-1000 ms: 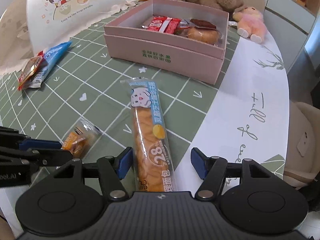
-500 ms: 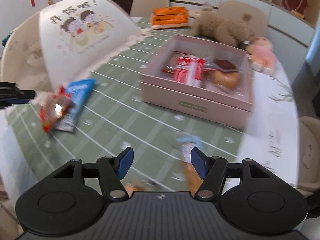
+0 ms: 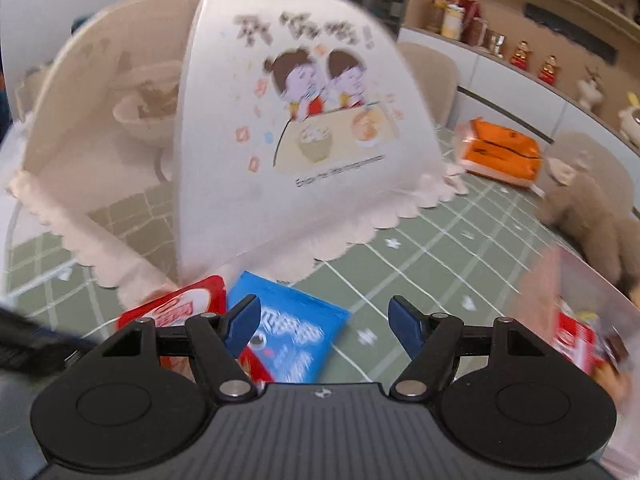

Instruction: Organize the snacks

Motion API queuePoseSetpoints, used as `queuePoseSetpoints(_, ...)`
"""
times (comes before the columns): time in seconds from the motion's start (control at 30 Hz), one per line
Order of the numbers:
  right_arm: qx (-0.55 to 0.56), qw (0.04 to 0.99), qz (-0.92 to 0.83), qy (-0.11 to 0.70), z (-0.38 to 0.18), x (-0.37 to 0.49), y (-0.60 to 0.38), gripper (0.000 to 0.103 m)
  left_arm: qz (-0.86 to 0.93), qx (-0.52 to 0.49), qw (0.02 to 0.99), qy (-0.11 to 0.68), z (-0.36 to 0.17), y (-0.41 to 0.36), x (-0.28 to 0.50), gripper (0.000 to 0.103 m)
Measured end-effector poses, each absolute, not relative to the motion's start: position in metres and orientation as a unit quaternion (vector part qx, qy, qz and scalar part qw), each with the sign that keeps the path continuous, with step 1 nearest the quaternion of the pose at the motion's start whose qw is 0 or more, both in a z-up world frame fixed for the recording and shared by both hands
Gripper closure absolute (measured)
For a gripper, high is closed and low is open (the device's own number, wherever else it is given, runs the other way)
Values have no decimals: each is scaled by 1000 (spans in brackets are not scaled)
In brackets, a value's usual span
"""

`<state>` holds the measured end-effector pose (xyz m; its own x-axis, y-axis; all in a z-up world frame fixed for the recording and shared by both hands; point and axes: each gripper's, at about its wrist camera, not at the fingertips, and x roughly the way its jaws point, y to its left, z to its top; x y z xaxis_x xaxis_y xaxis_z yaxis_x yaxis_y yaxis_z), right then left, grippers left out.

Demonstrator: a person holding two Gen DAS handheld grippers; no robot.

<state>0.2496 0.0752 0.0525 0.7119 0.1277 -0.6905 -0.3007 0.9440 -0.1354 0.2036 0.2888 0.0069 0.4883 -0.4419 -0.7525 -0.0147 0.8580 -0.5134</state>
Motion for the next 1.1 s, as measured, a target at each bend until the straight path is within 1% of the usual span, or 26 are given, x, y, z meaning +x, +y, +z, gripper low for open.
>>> queuePoseSetpoints(0.03, -126, 913, 119, 369, 44, 256, 82, 32, -134, -239, 829, 487, 5, 291, 203, 77)
queuePoseSetpoints(0.1, -123, 896, 135, 404, 30, 265, 88, 45, -141, -248, 828, 483, 3, 292, 206, 77)
queuePoseSetpoints(0.13, -111, 893, 141, 413, 28, 264, 88, 47, -141, -251, 828, 480, 3, 292, 208, 77)
queuePoseSetpoints(0.2, -90, 887, 163, 423, 32, 251, 84, 55, -137, -250, 832, 475, 3, 288, 210, 77)
queuePoseSetpoints(0.23, -94, 886, 166, 423, 33, 242, 83, 60, -138, -248, 834, 473, 4, 285, 209, 76)
queuePoseSetpoints(0.27, -102, 884, 169, 423, 34, 233, 80, 62, -140, -248, 834, 473, 4, 281, 209, 76)
queuePoseSetpoints(0.33, -117, 882, 174, 423, 35, 210, 71, 64, -149, -241, 834, 473, 6, 270, 206, 75)
queuePoseSetpoints(0.4, -117, 877, 177, 431, 34, 193, 56, 64, -167, -233, 832, 476, 8, 255, 201, 75)
queuePoseSetpoints(0.5, -87, 869, 179, 453, 35, 169, 26, 64, -206, -233, 818, 484, 11, 228, 192, 75)
queuePoseSetpoints(0.63, -65, 864, 171, 469, 38, 147, -1, 64, -273, -193, 802, 495, 20, 186, 173, 75)
queuePoseSetpoints(0.7, -55, 864, 162, 474, 39, 144, -12, 59, -294, -175, 798, 495, 26, 173, 165, 75)
queuePoseSetpoints(0.73, -46, 866, 157, 472, 40, 143, -18, 50, -291, -169, 803, 492, 28, 170, 161, 75)
queuePoseSetpoints(0.77, -41, 872, 148, 465, 42, 144, -22, 38, -281, -163, 810, 489, 30, 171, 159, 75)
queuePoseSetpoints(0.83, -27, 887, 117, 446, 45, 150, -27, 26, -252, -161, 824, 481, 35, 177, 160, 75)
queuePoseSetpoints(0.9, -13, 895, 84, 437, 42, 164, -27, 24, -233, -172, 832, 474, 39, 190, 160, 75)
queuePoseSetpoints(1.03, -9, 887, 66, 458, 22, 196, -12, 23, -209, -175, 837, 475, 43, 208, 159, 75)
queuePoseSetpoints(1.07, -14, 888, 65, 454, 20, 199, -6, 17, -205, -177, 837, 476, 44, 212, 159, 75)
queuePoseSetpoints(1.1, -19, 891, 66, 449, 18, 202, 2, 15, -201, -180, 836, 477, 43, 216, 158, 75)
